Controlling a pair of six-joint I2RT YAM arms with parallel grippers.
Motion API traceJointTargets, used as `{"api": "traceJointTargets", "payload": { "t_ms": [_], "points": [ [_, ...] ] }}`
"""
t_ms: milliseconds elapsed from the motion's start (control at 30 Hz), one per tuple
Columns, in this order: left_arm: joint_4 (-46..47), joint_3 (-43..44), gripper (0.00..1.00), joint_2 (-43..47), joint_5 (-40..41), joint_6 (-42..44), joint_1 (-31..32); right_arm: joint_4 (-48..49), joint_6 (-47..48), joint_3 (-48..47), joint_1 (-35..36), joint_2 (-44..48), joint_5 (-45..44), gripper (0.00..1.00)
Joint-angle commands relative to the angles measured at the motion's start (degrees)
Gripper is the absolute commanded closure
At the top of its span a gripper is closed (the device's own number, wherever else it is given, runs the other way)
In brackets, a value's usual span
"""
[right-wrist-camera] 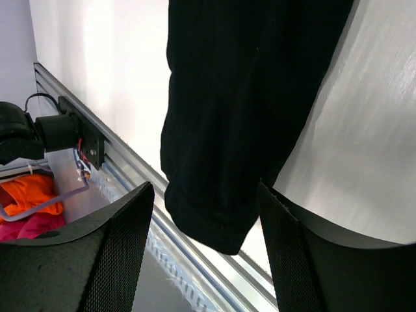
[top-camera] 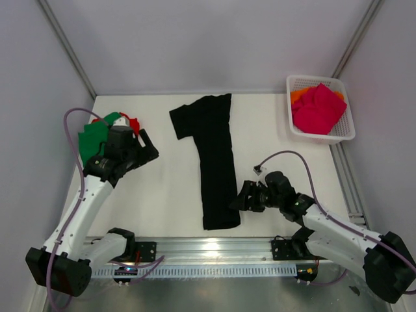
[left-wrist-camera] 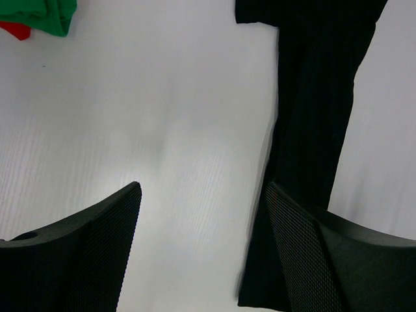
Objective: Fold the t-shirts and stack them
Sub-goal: Grab the bottom of the folded rectangular tshirt with both arms
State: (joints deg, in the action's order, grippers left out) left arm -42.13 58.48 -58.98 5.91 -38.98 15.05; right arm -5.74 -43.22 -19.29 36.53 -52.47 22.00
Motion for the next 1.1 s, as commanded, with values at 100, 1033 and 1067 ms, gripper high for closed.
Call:
{"api": "traceJointTargets", "payload": {
  "t_ms": [100,1033,1067],
  "points": [
    [2.84,3.75,0.20,-0.52,-1.07,0.22,0.07,-1.37,-3.36,2.76,-0.15,8.16,0.59,0.31],
    [1.26,5.86,0.20,1.06,-0.46,1.10,0.07,8.81,-3.89,12.44,-0.15,0.63,1.47,0.31],
    [1.17,5.86,0.21,1.06,-0.55,1.19,0.07,9.07,-3.37,12.17,-0.23,-0.26,1.55,0.31]
  ]
}}
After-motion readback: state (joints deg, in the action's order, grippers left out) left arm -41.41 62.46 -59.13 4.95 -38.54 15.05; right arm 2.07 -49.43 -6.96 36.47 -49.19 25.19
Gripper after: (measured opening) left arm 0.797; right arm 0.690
